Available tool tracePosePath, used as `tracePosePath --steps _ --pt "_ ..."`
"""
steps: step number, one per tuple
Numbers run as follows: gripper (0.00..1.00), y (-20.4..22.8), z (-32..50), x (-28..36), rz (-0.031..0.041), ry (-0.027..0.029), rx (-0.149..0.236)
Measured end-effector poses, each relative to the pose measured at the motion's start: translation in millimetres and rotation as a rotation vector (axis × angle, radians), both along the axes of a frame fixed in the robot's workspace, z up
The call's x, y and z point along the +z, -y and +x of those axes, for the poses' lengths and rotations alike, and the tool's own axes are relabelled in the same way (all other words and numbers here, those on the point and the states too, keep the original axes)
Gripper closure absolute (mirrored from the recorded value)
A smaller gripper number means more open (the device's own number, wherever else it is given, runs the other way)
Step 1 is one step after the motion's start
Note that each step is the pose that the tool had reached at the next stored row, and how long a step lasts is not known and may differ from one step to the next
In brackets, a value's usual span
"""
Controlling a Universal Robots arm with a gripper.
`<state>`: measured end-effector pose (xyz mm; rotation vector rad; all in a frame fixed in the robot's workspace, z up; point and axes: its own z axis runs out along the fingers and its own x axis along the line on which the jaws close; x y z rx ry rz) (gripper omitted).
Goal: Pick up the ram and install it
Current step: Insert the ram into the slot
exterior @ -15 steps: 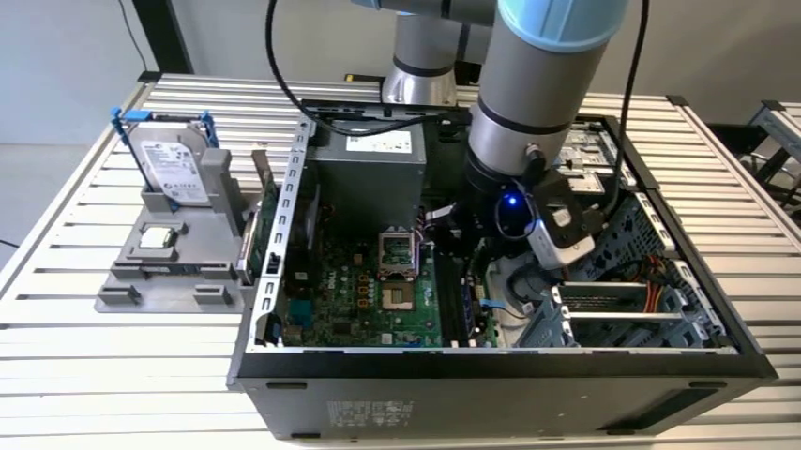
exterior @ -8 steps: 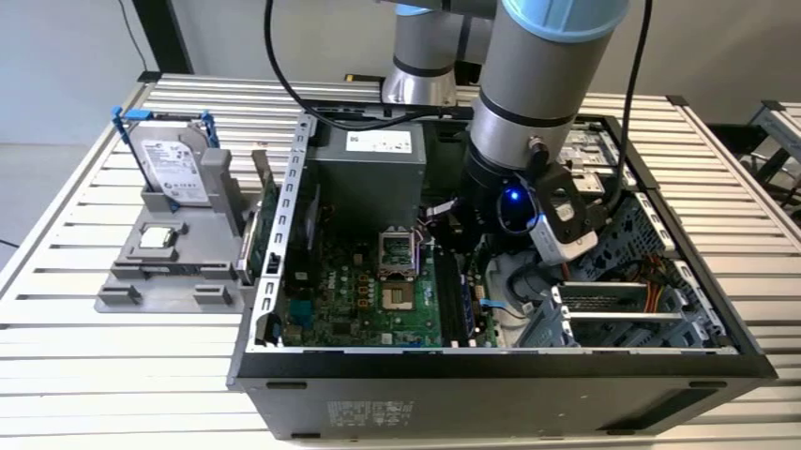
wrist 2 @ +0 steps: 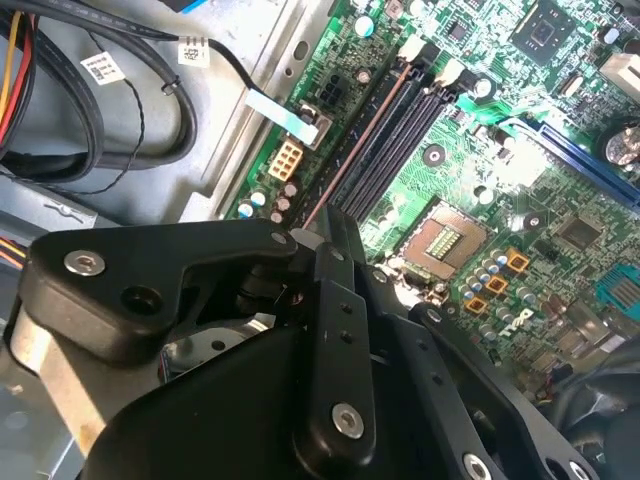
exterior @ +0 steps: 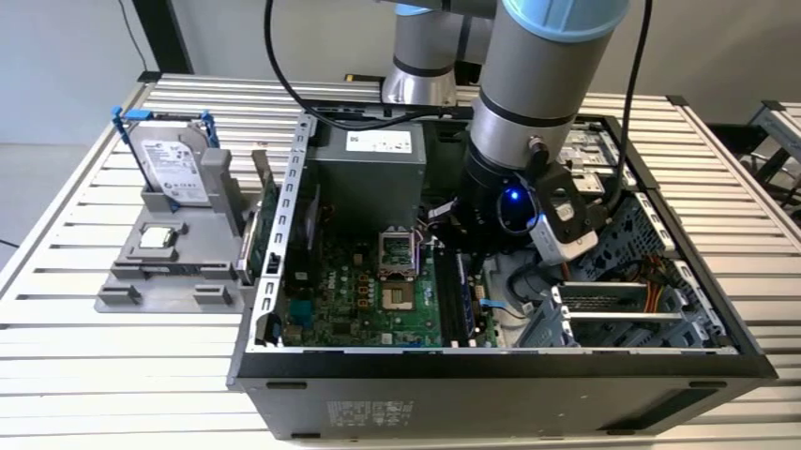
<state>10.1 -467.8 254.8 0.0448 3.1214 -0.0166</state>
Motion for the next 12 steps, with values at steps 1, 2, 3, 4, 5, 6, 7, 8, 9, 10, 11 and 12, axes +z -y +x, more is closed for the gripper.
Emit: tracePosePath --steps 1,2,3,4,5,6,7,8,9,10,11,12 --pt "1.0 0.0 0.0 0.0 0.0 0.0 0.0" --pt "1.0 0.0 0.0 0.0 0.0001 0.0 0.0" --pt "1.0 0.0 0.0 0.0 0.0001 0.0 0.0" --pt "1.0 0.0 0.0 0.0 0.0001 0.0 0.0" --pt "1.0 0.0 0.0 0.0 0.0001 0.0 0.0" --pt "1.0 0.0 0.0 0.0 0.0001 0.0 0.0" --pt "1.0 0.0 0.0 0.0 0.0001 0.0 0.0" --pt "1.0 0.0 0.0 0.0 0.0001 0.0 0.0" --pt "1.0 0.0 0.0 0.0 0.0002 0.0 0.0" --pt "1.0 0.0 0.0 0.0 0.0002 0.0 0.0" --pt "1.0 0.0 0.0 0.0 0.0002 0.0 0.002" --pt "1.0 0.0 0.0 0.0 0.0002 0.0 0.008"
